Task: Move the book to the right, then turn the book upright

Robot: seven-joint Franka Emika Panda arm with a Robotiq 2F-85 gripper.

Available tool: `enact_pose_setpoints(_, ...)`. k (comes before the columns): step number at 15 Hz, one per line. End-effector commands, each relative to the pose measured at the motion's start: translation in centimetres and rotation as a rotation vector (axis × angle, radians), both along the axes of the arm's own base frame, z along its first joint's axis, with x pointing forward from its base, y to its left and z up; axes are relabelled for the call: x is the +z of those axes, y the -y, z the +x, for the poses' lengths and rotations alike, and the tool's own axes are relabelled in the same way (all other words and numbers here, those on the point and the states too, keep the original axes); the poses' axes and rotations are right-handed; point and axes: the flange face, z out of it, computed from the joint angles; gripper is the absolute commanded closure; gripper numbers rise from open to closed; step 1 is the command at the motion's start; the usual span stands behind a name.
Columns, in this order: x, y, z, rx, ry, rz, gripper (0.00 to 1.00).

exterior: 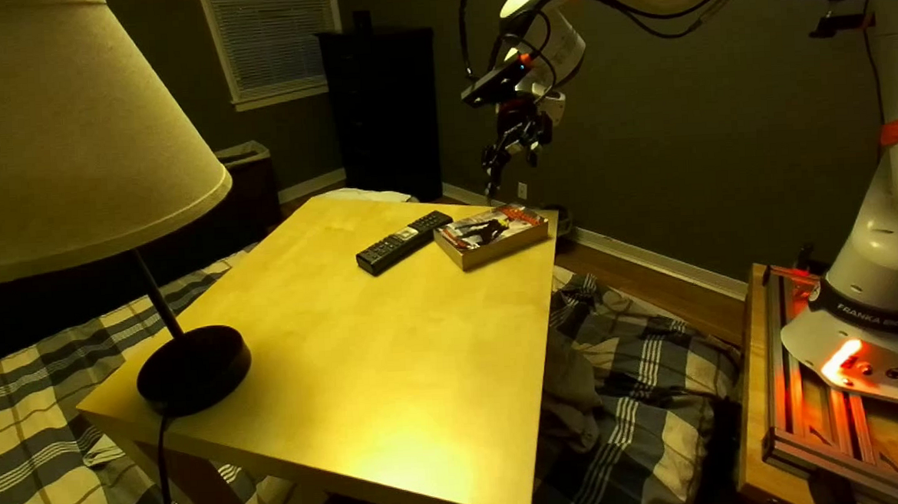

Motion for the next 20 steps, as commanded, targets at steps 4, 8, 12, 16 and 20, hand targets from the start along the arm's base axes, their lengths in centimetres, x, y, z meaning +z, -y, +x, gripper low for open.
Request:
enact_pose_setpoints(4, 0.2, -1.1, 0.9, 0.083, 0.111, -0.06, 0.0)
enact_pose_setpoints(8, 1.2, -0.7, 0.6, 0.097, 0.091, -0.067, 0.0)
enact_pose_setpoints(12, 0.0, 0.0, 0.0, 0.001, 0.0, 0.001, 0.0)
enact_pose_setpoints(16, 0.0, -0.1, 0.2, 0.018, 0.023, -0.022, 0.0)
enact_pose_setpoints(20, 0.1, -1.0, 0.4, 0.042, 0.037, -0.044, 0.0)
